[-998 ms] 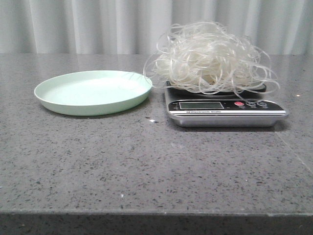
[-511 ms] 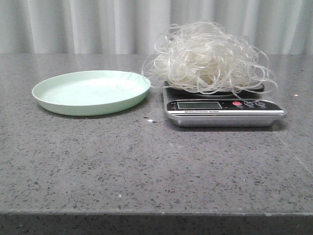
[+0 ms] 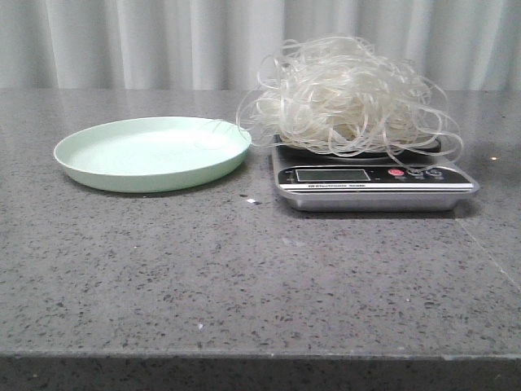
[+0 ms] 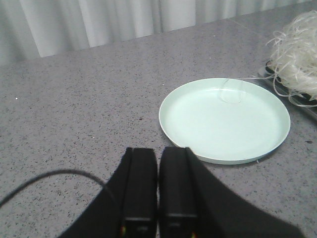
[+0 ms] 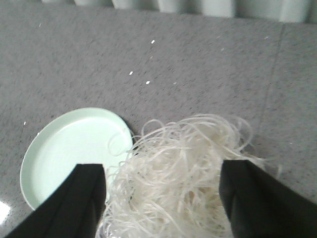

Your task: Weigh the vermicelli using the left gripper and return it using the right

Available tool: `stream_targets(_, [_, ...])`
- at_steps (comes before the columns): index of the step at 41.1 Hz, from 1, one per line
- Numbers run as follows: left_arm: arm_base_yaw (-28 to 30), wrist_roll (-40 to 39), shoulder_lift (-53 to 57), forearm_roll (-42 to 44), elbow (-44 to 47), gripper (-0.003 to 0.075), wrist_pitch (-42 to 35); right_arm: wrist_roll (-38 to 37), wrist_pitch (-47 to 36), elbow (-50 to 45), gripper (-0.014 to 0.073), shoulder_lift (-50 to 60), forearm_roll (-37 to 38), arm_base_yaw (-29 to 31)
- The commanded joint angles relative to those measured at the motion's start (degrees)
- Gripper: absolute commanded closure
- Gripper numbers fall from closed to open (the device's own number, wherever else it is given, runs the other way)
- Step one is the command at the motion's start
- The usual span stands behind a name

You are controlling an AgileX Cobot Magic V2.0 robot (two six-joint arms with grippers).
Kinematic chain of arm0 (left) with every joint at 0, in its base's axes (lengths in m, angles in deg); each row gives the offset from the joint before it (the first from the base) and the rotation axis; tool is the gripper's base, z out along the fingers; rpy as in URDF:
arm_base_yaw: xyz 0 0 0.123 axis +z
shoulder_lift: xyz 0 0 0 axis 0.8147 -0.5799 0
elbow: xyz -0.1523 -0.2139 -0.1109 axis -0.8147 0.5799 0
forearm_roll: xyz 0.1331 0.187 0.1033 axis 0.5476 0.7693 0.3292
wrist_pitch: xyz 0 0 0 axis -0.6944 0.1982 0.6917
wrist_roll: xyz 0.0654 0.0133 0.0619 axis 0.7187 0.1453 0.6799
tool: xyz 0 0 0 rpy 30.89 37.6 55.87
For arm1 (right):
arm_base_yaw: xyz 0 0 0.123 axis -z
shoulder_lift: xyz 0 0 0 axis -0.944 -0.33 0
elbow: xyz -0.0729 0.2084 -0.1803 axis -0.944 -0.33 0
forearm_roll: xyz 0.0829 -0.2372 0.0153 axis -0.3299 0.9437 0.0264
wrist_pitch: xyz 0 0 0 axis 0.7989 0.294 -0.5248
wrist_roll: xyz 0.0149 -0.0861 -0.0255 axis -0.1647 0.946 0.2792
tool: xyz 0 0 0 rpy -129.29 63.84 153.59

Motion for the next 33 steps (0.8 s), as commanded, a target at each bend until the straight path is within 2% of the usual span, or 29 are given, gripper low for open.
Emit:
stream_targets(1, [0.04,-0.66,-0.13,0.02,-1.57,0.0584,-4.84,2.58,2.58,8.32,0.0012,-4.11,-0.79,-2.23])
stream_targets(15, [0.04,-0.66,-0.13,0.16,-1.57,0.0584,-4.84,7.14,20.12,24.53,0.0012,-20.28,-0.05,-3.81])
stream_targets(20, [0.04,-0.66,-0.13,0.62,-1.57,0.0584,-4.84,9.31,23.52,25.34,0.0012,-23.74,0.38,-3.81])
stream_targets(33, [0.04,-0.66,-0.13,1.14,-1.57,0.0584,-4.45,9.31,27.50,25.34,0.0012,-28.83,5.68,-3.81])
